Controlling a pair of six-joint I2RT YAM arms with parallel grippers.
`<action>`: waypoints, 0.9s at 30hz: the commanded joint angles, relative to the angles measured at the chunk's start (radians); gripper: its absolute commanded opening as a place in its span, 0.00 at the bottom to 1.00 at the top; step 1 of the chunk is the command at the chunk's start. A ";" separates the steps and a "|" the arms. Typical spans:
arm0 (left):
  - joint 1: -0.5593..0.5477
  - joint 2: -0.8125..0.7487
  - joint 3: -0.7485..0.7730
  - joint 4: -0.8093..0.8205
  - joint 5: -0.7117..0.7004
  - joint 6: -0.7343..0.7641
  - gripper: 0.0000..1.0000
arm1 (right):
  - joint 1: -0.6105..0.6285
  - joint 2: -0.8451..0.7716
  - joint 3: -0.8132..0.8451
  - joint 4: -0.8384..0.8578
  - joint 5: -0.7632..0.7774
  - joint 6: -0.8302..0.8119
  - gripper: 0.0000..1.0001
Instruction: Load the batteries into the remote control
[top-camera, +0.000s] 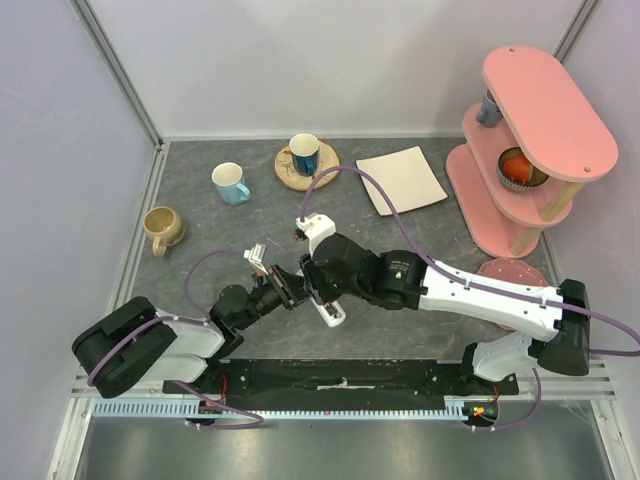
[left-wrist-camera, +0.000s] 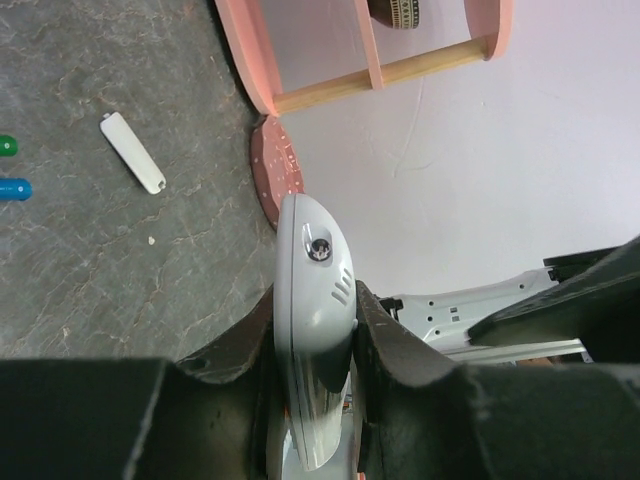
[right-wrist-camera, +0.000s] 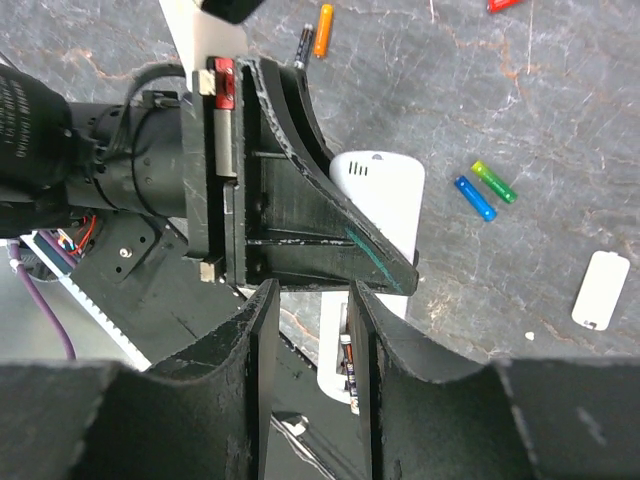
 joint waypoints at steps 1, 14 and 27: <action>-0.005 0.032 0.016 0.257 -0.030 -0.070 0.02 | -0.001 -0.043 0.074 -0.046 0.043 -0.050 0.41; -0.005 0.126 0.074 0.376 -0.006 -0.155 0.02 | -0.002 -0.215 -0.098 -0.151 0.005 -0.101 0.35; -0.005 0.117 0.093 0.376 0.016 -0.147 0.02 | -0.001 -0.231 -0.158 -0.172 -0.041 -0.090 0.39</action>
